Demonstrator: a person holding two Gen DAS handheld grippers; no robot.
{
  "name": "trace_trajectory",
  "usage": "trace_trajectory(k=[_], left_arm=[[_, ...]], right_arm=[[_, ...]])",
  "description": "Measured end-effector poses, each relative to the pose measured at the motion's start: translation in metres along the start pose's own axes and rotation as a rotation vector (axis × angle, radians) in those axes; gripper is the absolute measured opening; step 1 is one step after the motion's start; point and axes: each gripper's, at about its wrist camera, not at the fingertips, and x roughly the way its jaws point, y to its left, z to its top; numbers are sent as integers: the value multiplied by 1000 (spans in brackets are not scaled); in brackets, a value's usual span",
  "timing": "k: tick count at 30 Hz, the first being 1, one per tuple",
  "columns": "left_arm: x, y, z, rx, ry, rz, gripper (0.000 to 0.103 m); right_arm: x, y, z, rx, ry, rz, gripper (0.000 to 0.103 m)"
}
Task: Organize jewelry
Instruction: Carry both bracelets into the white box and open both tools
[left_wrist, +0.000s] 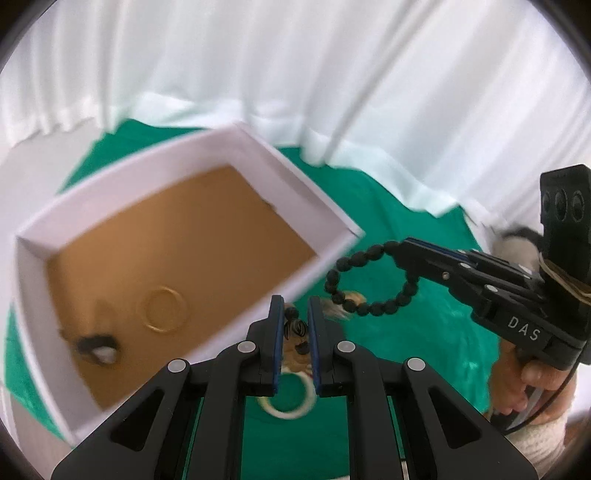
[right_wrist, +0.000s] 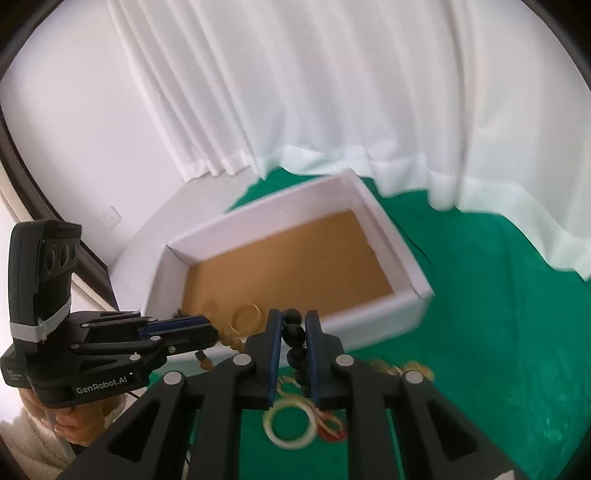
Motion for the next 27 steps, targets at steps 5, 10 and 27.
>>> trace_trajectory(k=[5,10,27], left_arm=[[21,42,28,-22,-15,92,11],[76,72,52,-46,30,132,11],[71,112,22,-93,-45,287,89]], right_arm=[[54,15,31,-20,19,-19,13],[126,12,51,-28,83,-103,13],[150,17,34,-13,93,-91,35]])
